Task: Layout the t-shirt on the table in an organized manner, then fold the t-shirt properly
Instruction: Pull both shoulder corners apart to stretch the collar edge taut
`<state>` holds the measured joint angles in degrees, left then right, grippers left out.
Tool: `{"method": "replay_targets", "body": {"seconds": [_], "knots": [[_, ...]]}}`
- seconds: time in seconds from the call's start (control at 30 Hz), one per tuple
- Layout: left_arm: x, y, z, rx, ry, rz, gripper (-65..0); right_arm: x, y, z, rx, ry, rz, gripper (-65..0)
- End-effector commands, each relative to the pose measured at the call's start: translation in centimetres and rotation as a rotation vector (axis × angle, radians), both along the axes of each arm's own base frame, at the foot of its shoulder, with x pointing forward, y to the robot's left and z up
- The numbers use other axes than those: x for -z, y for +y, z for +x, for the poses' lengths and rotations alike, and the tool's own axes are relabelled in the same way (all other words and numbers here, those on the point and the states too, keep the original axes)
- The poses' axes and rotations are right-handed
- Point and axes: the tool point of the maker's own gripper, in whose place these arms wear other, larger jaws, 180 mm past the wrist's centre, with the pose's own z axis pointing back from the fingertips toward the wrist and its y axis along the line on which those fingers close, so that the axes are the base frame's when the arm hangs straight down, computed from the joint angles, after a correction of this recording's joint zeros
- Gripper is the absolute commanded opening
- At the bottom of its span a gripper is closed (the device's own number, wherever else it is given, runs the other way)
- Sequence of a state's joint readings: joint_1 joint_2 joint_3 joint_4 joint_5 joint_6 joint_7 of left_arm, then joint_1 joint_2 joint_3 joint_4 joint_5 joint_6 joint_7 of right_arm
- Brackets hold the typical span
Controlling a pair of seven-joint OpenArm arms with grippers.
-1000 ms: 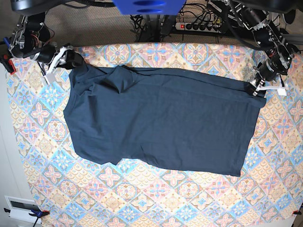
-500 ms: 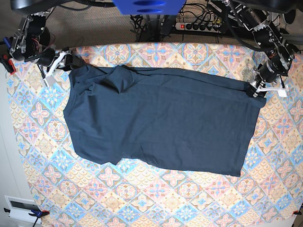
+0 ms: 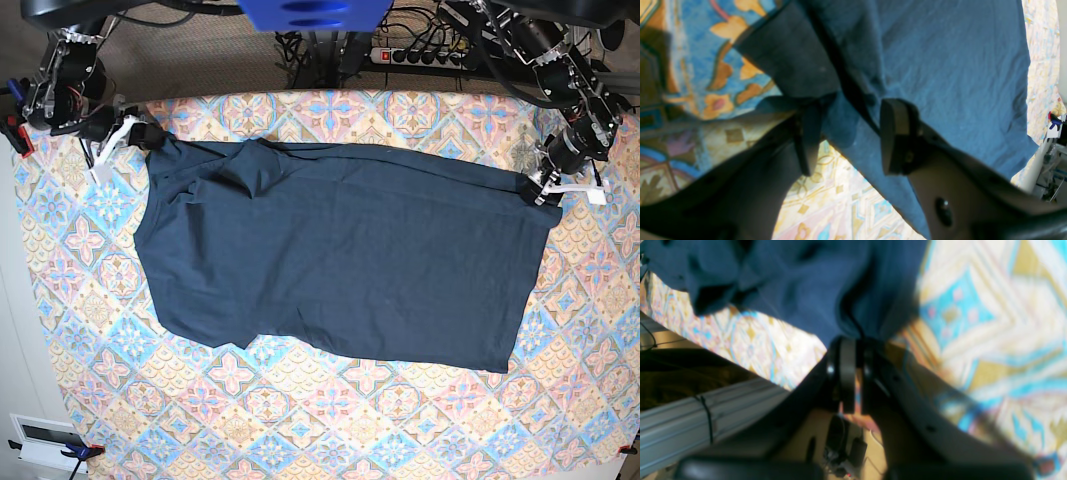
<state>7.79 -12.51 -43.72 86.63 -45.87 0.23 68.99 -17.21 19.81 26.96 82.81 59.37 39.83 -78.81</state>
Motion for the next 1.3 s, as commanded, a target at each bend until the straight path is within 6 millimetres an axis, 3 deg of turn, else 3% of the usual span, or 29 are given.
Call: {"method": "replay_targets", "body": {"seconds": [0.0, 0.37, 0.8, 1.03, 1.27], "knots": [[-1.2, 1.0, 0.6, -0.003, -0.032, 0.03, -36.1, -1.3, -1.3, 1.1, 0.02, -0.051, -0.019, -63.9], [-1.6, 2.7, -0.3, 0.003, -0.008, 0.077, -36.1, -2.2, -6.2, 0.5, 0.144, -0.061, -0.114, -63.9], [-0.7, 1.7, -1.0, 0.011, 0.014, 0.049, -36.1, -2.3, -6.2, 0.5, 0.138, -0.063, -0.12, -63.5], [0.4, 1.6, -2.7, 0.008, 0.057, 0.05, -36.1, -2.3, -6.2, 0.5, 0.138, -0.063, -0.12, -63.5], [0.4, 0.8, -1.8, 0.005, 0.036, 0.025, -36.7, -2.3, -6.2, 0.5, 0.138, -0.063, -0.12, -63.5]]}}
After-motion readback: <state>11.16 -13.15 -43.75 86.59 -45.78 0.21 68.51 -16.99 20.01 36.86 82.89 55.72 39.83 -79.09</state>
